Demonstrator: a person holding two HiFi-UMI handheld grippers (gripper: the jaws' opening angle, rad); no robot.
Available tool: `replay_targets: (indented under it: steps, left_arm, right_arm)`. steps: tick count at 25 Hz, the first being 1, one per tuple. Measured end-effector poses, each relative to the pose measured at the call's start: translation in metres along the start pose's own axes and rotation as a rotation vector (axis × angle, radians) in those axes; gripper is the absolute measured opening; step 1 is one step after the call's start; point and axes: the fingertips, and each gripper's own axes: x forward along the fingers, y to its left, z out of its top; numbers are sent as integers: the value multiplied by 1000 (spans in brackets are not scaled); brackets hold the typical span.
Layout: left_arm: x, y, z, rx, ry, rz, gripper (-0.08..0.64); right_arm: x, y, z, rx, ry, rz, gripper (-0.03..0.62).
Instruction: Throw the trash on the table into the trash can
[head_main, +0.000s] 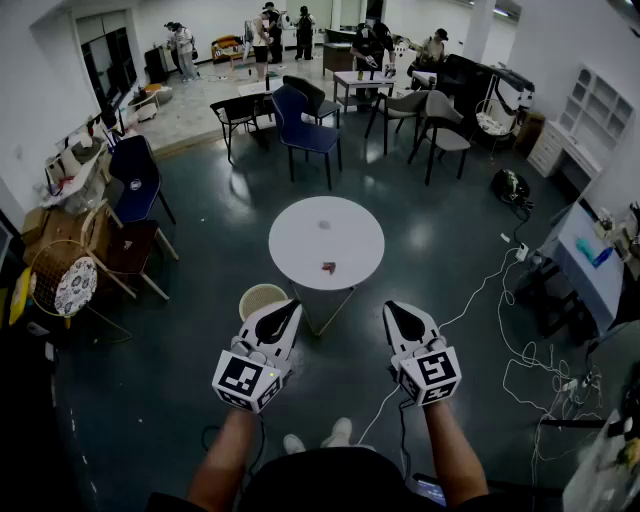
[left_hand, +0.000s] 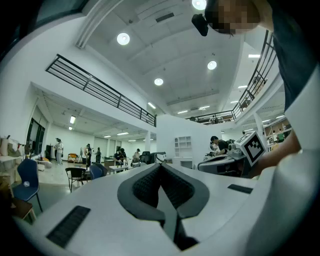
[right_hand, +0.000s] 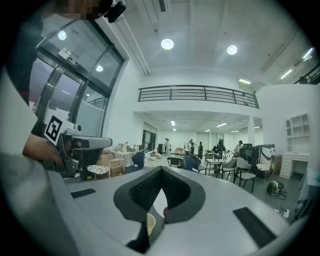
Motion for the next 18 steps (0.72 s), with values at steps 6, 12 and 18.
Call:
replay_targets:
  steps: [6, 12, 18]
  left_arm:
    - [18, -5, 0, 6, -6, 41, 11]
    - [43, -10, -10, -12, 1, 60, 11]
    - [68, -13, -21, -10, 12, 74, 11]
  right_arm:
    - [-3, -20, -2, 66, -55, 24, 15]
    - [0, -44, -10, 38, -37, 47, 15]
    - [9, -66, -23, 39, -21, 73, 15]
